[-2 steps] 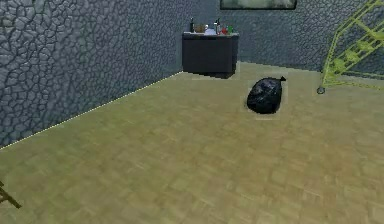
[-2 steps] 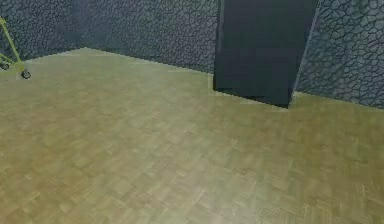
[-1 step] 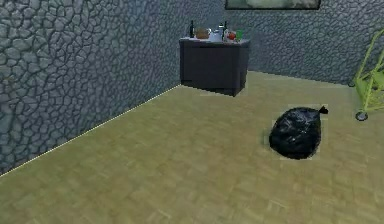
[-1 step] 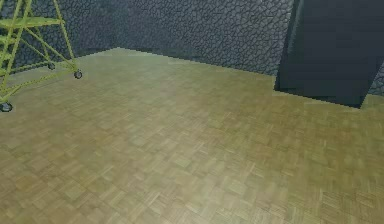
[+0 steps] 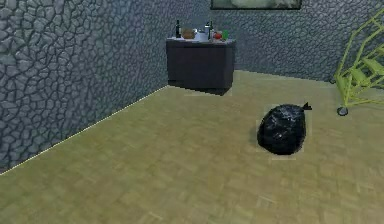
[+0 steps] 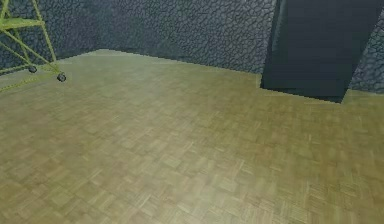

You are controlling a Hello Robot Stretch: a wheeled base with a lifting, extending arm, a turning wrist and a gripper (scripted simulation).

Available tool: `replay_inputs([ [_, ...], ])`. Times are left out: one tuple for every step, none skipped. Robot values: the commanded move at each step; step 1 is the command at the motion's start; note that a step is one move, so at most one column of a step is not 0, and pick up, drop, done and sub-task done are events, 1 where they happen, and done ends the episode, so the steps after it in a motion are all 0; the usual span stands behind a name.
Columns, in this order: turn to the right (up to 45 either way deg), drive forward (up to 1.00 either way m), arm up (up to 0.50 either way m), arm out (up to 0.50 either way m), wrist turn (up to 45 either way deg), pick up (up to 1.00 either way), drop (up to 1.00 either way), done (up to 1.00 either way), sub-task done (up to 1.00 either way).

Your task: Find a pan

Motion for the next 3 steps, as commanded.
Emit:
replay_inputs([
  [0.0, 1.00, 0.00, 0.00, 0.0, 0.00, 0.00, 0.00, 0.00],
  [0.0, 0.80, 0.00, 0.00, 0.0, 0.00, 0.00, 0.00, 0.00],
  [27.0, 0.00, 0.00, 0.00, 0.0, 0.00, 0.00, 0.00, 0.00],
])
